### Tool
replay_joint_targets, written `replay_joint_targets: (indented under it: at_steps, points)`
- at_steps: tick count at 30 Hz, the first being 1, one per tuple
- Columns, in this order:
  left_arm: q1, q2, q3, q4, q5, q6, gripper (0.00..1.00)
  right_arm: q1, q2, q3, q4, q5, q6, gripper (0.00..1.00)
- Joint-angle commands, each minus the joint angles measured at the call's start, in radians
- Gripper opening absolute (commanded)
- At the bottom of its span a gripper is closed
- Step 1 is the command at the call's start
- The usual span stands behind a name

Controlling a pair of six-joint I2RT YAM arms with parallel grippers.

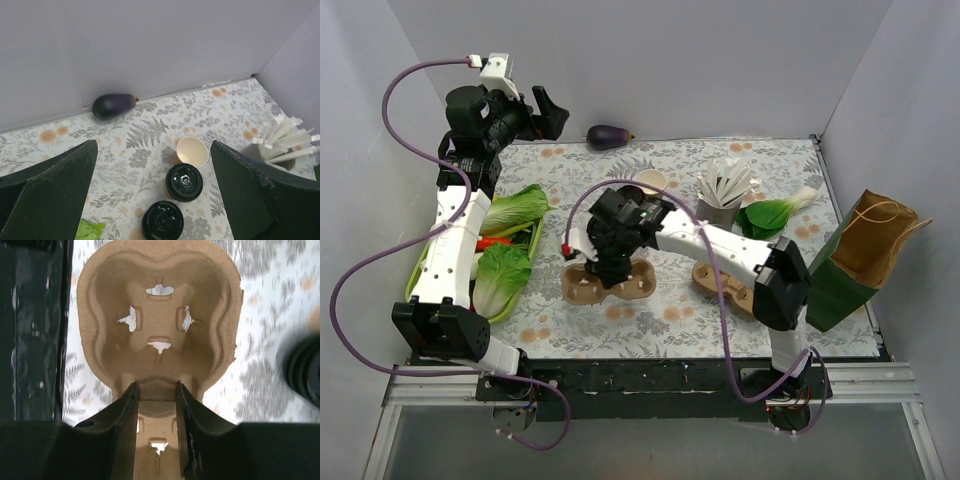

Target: Pack the takeout coffee

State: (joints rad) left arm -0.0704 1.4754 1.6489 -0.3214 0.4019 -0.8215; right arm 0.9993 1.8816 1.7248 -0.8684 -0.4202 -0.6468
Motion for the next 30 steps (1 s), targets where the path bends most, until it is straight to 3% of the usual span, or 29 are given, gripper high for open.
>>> replay_joint_targets:
  at_steps: [1, 11, 12, 13, 15, 16, 17, 18, 19, 23, 26, 30]
  points:
    - [0.007, -0.038, 0.046, 0.004, -0.138, 0.035, 0.98, 0.122, 0.126, 0.165, 0.098, 0.035, 0.146, 0.01]
    - [0.009, -0.087, 0.005, 0.008, -0.135, 0.055, 0.98, 0.2, 0.272, 0.177, 0.135, 0.003, 0.325, 0.03]
    - [0.009, -0.092, 0.0, 0.008, -0.13, 0.053, 0.98, 0.211, 0.289, 0.177, 0.135, 0.0, 0.325, 0.07]
    - [0.008, -0.093, -0.004, 0.007, -0.126, 0.05, 0.98, 0.217, 0.298, 0.177, 0.135, -0.011, 0.325, 0.25]
    - [0.009, -0.099, -0.012, 0.007, -0.109, 0.045, 0.98, 0.228, 0.31, 0.179, 0.134, -0.015, 0.325, 0.39]
    - [0.008, -0.101, -0.014, 0.007, -0.104, 0.042, 0.98, 0.229, 0.31, 0.18, 0.132, -0.028, 0.323, 0.5]
    - [0.009, -0.104, -0.017, 0.007, -0.092, 0.038, 0.98, 0.229, 0.306, 0.179, 0.131, -0.031, 0.323, 0.53]
    - [0.009, -0.105, -0.018, 0.005, -0.084, 0.035, 0.98, 0.229, 0.288, 0.174, 0.126, -0.031, 0.306, 0.55]
    - [0.009, -0.106, -0.018, 0.005, -0.077, 0.032, 0.98, 0.229, 0.271, 0.167, 0.117, -0.019, 0.291, 0.65]
    - [0.009, -0.113, -0.015, 0.007, -0.026, 0.019, 0.98, 0.208, 0.142, 0.084, 0.065, -0.018, 0.207, 0.75]
    - [0.008, -0.128, -0.023, 0.004, 0.018, 0.031, 0.98, 0.119, -0.004, -0.048, 0.042, -0.014, 0.199, 0.75]
    - [0.009, -0.145, -0.049, -0.004, 0.08, 0.059, 0.98, 0.001, -0.241, -0.278, -0.033, 0.029, 0.15, 0.67]
